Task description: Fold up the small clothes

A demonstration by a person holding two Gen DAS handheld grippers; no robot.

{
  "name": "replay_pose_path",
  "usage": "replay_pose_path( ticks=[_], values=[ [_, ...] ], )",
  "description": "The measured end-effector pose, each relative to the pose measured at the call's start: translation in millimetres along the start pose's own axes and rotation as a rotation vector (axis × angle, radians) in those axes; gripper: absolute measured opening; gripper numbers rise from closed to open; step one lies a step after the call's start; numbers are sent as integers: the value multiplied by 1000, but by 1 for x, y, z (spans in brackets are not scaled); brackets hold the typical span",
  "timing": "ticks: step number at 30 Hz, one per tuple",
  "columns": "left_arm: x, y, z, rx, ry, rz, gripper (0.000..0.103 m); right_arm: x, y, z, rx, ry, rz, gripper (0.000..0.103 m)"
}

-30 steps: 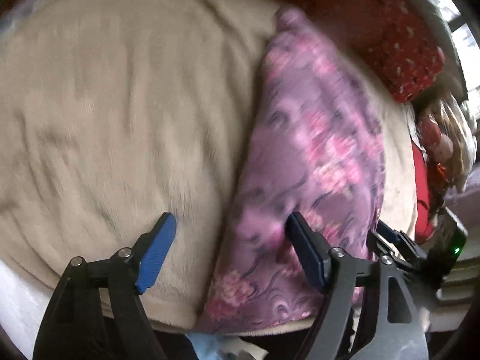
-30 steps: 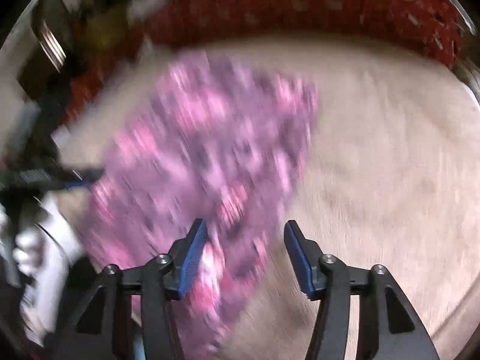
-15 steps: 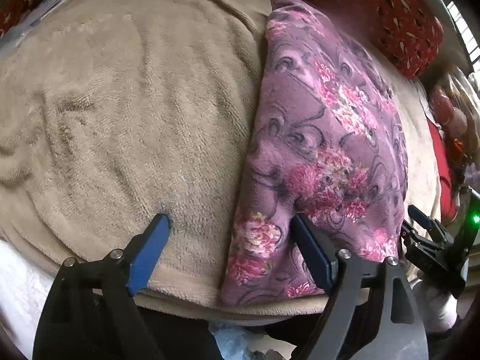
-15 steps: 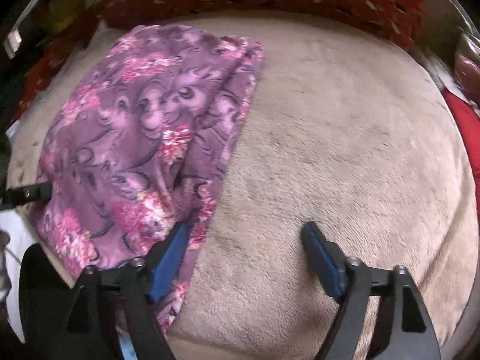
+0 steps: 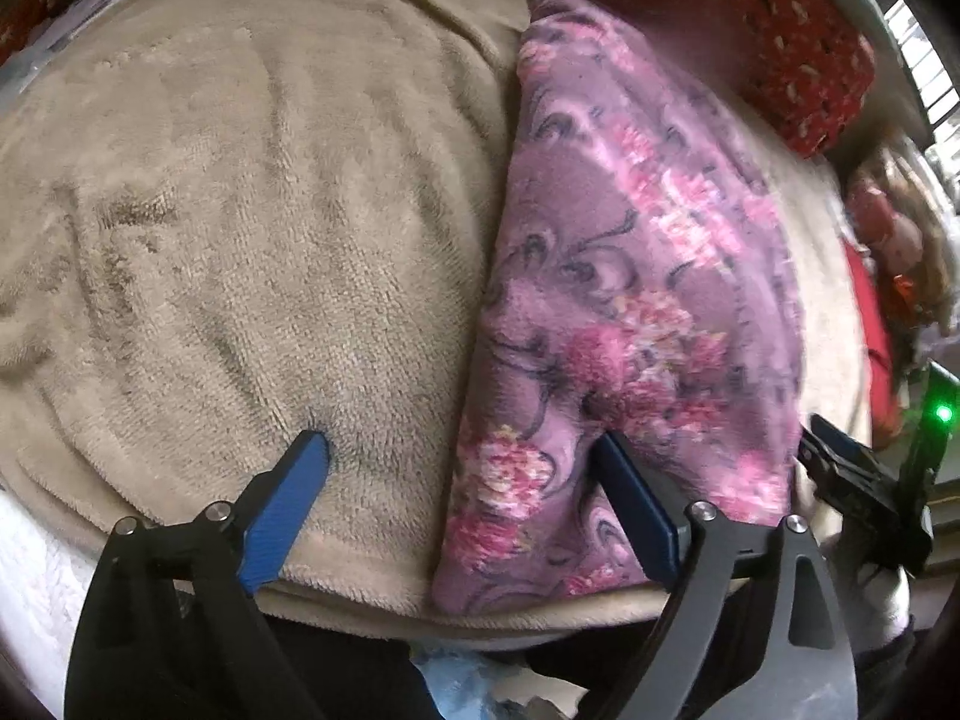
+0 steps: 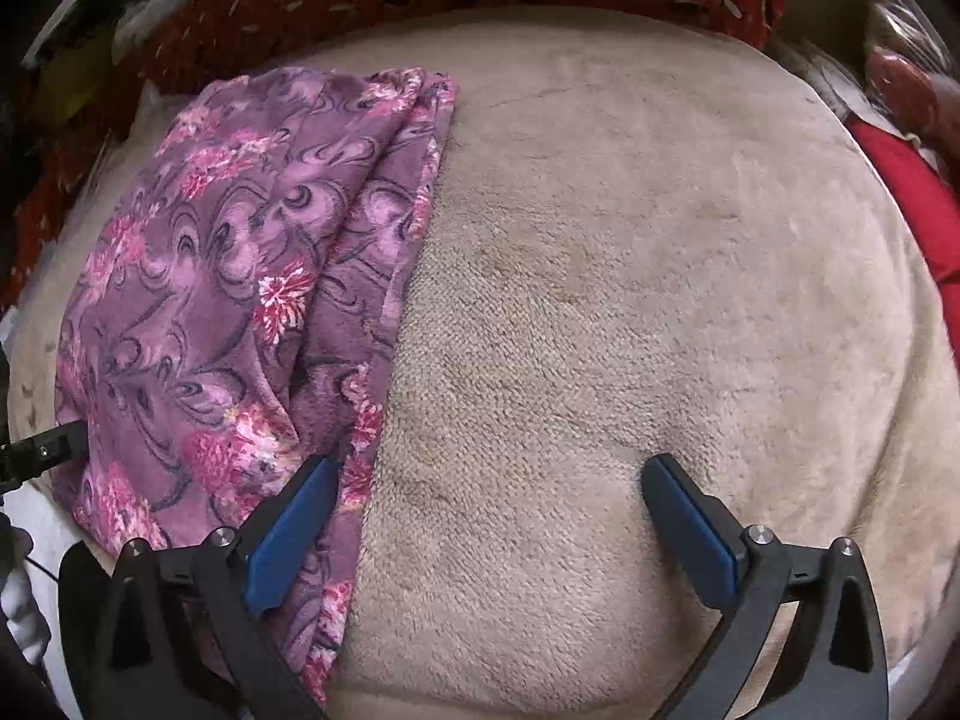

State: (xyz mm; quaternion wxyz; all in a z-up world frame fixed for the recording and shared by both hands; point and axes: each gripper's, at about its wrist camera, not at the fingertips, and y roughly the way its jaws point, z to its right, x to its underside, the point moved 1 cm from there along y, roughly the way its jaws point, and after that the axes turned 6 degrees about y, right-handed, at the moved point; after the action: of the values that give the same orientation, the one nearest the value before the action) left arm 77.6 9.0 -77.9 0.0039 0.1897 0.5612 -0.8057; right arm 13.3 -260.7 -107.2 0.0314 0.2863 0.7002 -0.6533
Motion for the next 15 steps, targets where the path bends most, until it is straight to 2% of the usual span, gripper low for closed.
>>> replay_pose_path(
  ticks=[1, 2, 5, 8, 9, 10, 11, 13, 15],
  values=[
    [-4, -7, -2, 36, -11, 13, 91, -5, -6, -1, -13, 12, 9, 85],
    [-9, -13, -4, 54, -23, 31, 91, -11, -16, 2, -60, 39, 43, 81],
    [-26, -23, -7, 80, -53, 65, 91, -23, -31, 6, -204, 96, 102, 80],
    [-37, -13, -5, 69, -66, 48, 91, -33, -25, -4, -301, 115, 110, 80],
    [-40, -5, -3, 63, -69, 24, 91, -36, -17, -9, -300, 112, 99, 70],
    [-42, 2, -3, 58, -76, -4, 91, -36, -9, -15, -297, 106, 84, 37],
    [-44, 7, -3, 61, -88, -27, 91, -39, 0, -18, -342, 97, 64, 30],
    [-45, 4, -3, 87, -94, -12, 91, -40, -9, -24, -352, 95, 114, 22],
    [-45, 4, 0, 63, -83, 11, 91, -45, -17, -23, -345, 58, 163, 21]
  ],
)
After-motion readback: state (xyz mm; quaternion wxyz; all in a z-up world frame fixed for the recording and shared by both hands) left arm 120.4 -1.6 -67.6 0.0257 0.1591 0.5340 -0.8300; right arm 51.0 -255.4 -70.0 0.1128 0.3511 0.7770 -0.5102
